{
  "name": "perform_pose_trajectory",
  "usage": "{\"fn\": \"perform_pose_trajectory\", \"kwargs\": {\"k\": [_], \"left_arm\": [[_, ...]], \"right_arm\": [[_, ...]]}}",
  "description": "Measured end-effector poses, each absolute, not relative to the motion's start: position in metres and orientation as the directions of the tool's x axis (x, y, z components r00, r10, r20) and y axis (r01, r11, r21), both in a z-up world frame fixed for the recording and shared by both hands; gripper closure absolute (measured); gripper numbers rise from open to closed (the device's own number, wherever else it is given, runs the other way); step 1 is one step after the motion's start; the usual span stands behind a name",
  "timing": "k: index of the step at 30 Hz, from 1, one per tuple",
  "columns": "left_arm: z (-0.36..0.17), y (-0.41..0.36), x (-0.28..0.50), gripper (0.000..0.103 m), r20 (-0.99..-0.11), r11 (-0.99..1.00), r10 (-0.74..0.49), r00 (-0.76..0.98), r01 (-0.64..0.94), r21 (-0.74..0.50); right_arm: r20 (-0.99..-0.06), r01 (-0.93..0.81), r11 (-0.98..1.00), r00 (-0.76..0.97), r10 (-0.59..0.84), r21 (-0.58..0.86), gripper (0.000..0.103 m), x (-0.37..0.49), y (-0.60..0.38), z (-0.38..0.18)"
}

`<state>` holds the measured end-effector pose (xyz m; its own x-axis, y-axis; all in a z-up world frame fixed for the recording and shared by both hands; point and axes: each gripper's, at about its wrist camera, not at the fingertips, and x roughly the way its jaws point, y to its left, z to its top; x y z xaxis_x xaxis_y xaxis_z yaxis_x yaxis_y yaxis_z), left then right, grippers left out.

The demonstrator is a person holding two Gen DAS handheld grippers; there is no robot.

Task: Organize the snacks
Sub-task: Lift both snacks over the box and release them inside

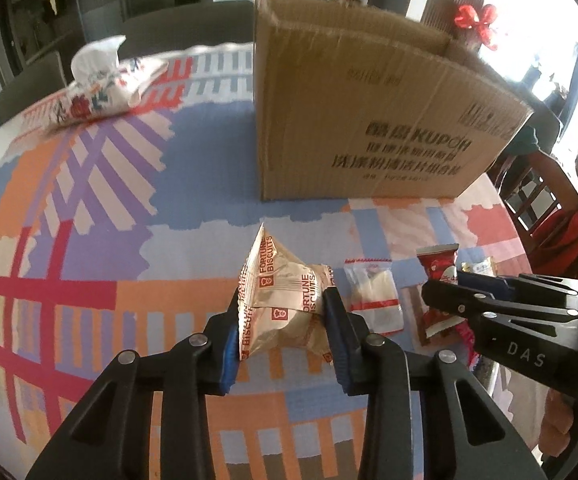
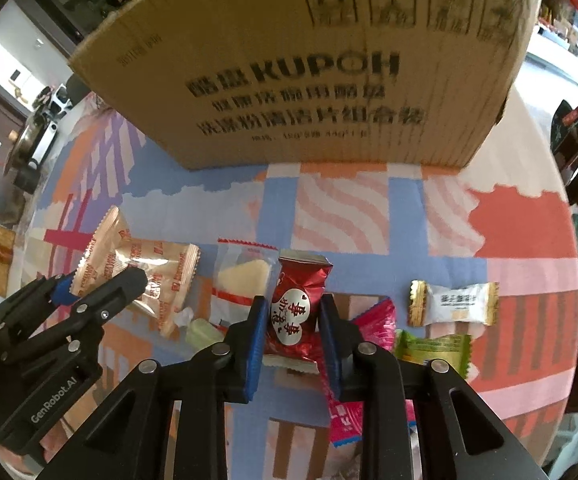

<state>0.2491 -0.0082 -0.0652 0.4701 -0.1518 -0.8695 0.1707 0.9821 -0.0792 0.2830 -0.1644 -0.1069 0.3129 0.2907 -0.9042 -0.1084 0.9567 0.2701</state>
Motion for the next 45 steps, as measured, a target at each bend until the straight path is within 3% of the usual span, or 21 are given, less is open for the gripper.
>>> {"fn": "perform_pose_trajectory", "kwargs": {"k": [28,45], "left_arm": [[0.064,-0.020,0.238,0.067,-0.672,0.971,-0.202,0.712,0.237,-0.041],[0.098,-0.026,0.285,0.067,-0.578,0.968,-0.217,0.787,0.248,-0.026]], "right_arm": [[-0.670,-0.201,0.945,0.668,0.324,0.257,0.076,0.256,-0.183,0.050],[-0.584,-0.212,0.961,0.763,0.277,0.179,0.076,0.288,-0.189,0.093]]}}
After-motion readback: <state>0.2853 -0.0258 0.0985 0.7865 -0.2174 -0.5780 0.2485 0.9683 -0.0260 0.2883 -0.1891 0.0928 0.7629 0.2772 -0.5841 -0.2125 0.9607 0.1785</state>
